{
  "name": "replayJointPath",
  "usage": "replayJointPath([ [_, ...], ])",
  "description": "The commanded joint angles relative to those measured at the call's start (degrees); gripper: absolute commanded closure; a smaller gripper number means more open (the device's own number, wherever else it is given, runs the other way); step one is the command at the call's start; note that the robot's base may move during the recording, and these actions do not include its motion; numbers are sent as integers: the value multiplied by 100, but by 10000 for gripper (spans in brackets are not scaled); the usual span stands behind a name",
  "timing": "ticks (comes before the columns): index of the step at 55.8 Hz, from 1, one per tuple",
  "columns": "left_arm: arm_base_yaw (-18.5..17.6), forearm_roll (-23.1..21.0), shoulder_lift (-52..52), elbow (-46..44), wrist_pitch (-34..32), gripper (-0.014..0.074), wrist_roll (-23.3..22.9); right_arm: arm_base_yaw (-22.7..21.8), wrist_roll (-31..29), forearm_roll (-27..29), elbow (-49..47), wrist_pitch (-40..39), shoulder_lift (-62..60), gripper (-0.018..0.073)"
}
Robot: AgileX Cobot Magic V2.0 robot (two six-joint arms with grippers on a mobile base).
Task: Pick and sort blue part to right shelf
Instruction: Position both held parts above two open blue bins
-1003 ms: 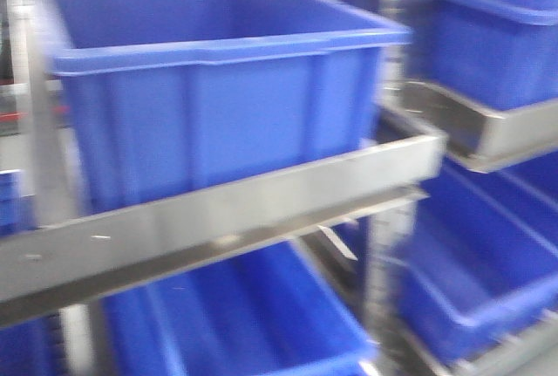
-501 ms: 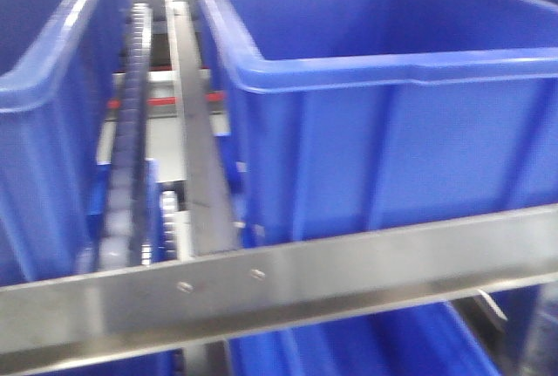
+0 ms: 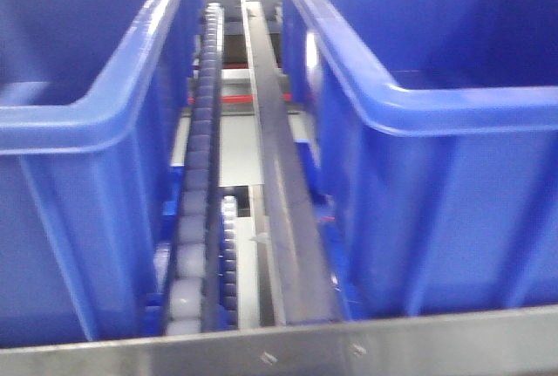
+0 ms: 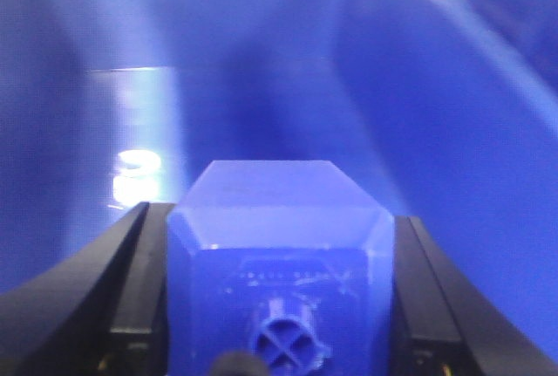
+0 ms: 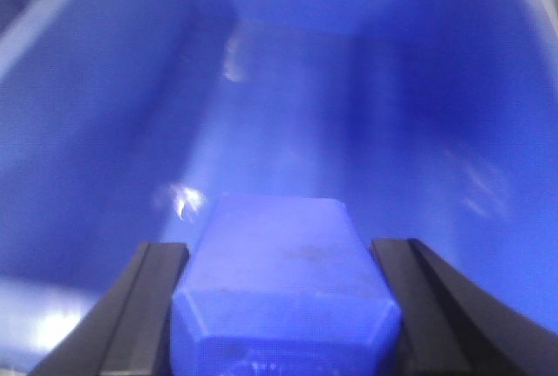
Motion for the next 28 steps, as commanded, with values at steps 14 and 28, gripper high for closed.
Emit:
replayJointPath([
  [14,-36,-35,25,-168,-530,302,-20,-9,-49,-65,-184,-530,24,321],
  [28,-36,-35,25,-168,-530,302,-20,-9,-49,-65,-184,-530,24,321],
])
